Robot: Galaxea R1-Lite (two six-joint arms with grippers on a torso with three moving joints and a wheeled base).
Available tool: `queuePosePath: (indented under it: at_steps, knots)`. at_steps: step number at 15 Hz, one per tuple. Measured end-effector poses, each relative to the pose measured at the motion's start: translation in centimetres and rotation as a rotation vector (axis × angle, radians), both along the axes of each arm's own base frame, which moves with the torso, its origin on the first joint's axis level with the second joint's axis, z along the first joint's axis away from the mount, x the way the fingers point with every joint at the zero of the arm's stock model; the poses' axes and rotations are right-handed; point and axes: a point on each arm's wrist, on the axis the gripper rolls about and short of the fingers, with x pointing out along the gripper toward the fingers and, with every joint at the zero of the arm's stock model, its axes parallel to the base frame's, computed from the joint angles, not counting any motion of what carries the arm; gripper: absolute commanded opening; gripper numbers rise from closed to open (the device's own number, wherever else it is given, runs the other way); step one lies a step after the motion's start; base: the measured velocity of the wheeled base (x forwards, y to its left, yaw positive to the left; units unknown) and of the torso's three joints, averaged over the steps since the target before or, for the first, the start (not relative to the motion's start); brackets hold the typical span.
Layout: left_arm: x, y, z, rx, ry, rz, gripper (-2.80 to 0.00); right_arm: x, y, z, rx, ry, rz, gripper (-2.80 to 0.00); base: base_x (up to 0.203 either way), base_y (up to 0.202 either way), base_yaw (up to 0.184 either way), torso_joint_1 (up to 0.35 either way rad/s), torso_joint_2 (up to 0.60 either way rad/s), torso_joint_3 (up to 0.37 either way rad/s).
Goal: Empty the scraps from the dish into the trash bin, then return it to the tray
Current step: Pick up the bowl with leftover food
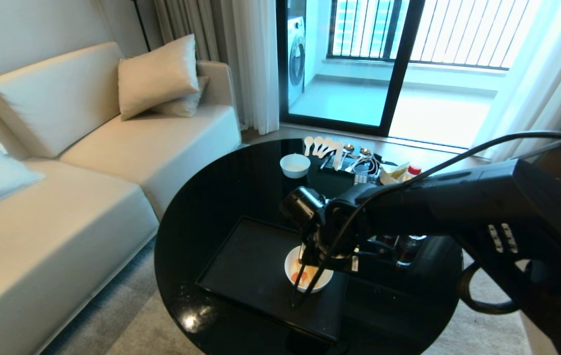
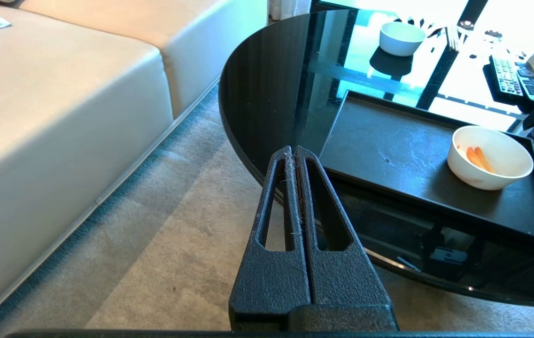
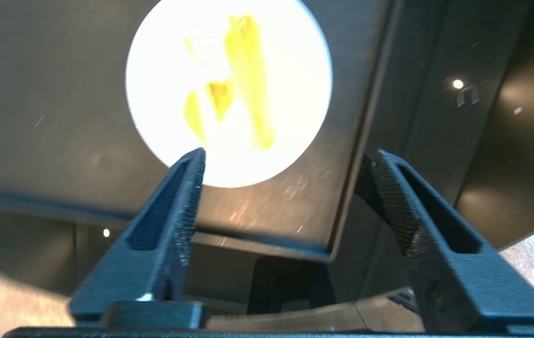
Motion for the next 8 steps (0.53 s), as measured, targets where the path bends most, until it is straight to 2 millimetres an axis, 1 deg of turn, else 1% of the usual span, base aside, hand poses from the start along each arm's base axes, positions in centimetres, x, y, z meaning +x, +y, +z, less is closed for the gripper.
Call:
queuePosePath:
  at_steps: [5,8]
  knots:
    - [0.0,0.0,0.0,0.0,0.0,0.0,-2.8,1.8,-0.9,-1.8,-0.027,0.016,-0.045,0.0,0.0,0.0,0.0,0.0,0.0,0.0]
    - [0.0,0.0,0.0,0.0,0.0,0.0,-2.8,2.7,-0.7,-2.5,-0.028,0.01,-0.048,0.0,0.0,0.0,0.0,0.0,0.0,0.0]
